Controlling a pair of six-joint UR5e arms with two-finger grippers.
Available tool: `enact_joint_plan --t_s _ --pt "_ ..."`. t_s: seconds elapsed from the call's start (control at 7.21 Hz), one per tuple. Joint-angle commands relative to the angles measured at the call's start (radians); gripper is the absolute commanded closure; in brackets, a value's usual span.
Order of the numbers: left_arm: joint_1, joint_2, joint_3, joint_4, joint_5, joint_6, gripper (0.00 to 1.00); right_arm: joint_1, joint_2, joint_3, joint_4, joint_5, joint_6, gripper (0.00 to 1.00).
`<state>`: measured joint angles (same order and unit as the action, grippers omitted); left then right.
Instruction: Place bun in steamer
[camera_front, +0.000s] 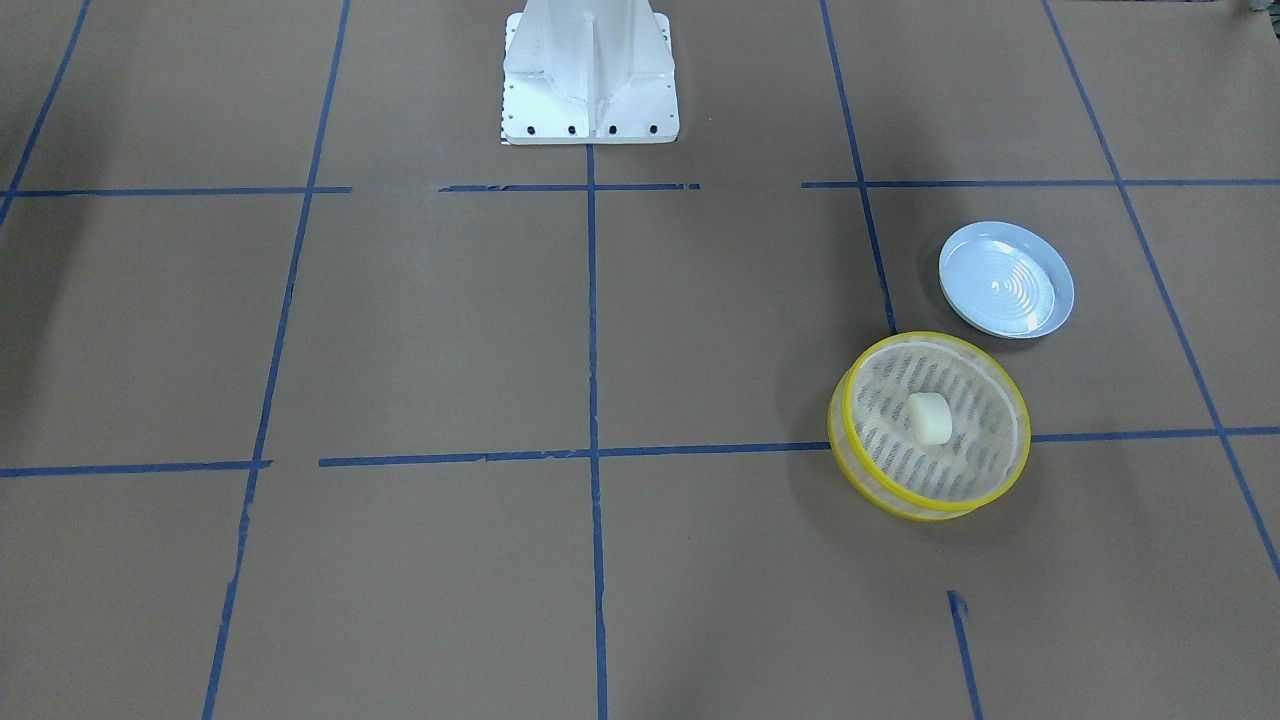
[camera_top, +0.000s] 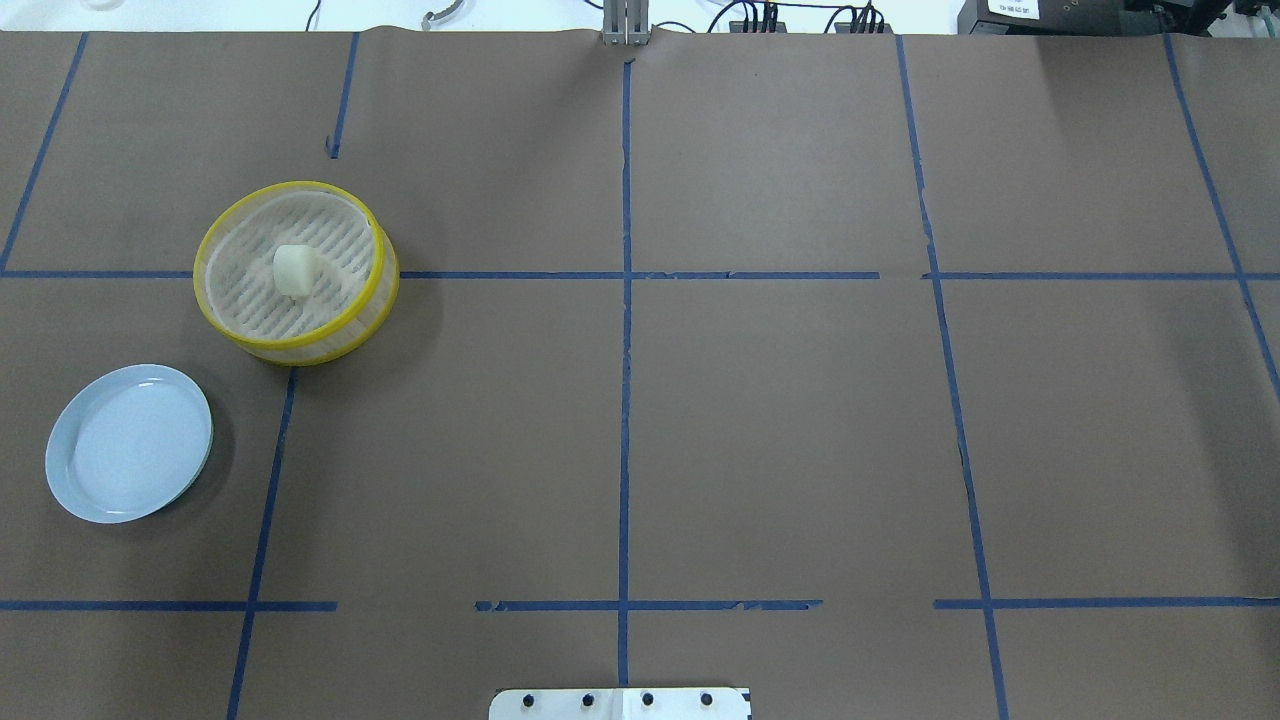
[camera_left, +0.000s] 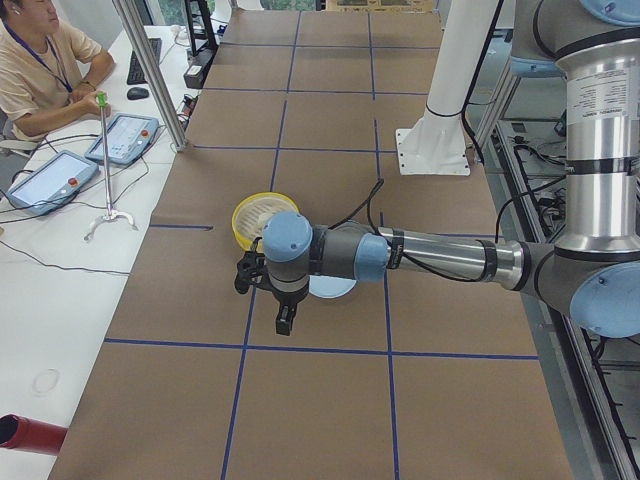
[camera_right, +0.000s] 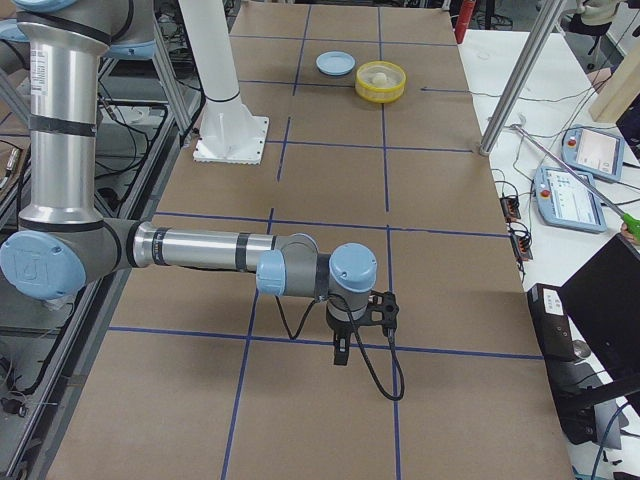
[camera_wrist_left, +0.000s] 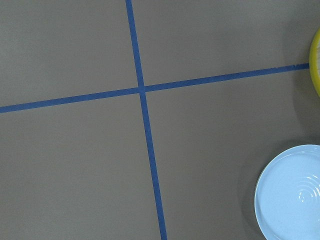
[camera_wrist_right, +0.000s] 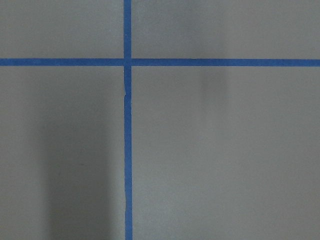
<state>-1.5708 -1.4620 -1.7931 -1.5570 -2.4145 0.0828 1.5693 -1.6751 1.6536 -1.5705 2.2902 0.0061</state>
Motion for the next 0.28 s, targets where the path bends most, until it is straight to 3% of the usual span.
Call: enact_joint_plan --t_s 0.0,0.14 --pt "0.000 0.003 -0.005 0.002 0.000 0.000 0.00 0.000 0.000 0.000 0.000 0.000 0.000 0.00" --pt "-0.003 -0.006 -0.020 0.006 -0.006 0.002 0.00 0.000 0.000 0.000 0.000 0.000 0.000 0.00"
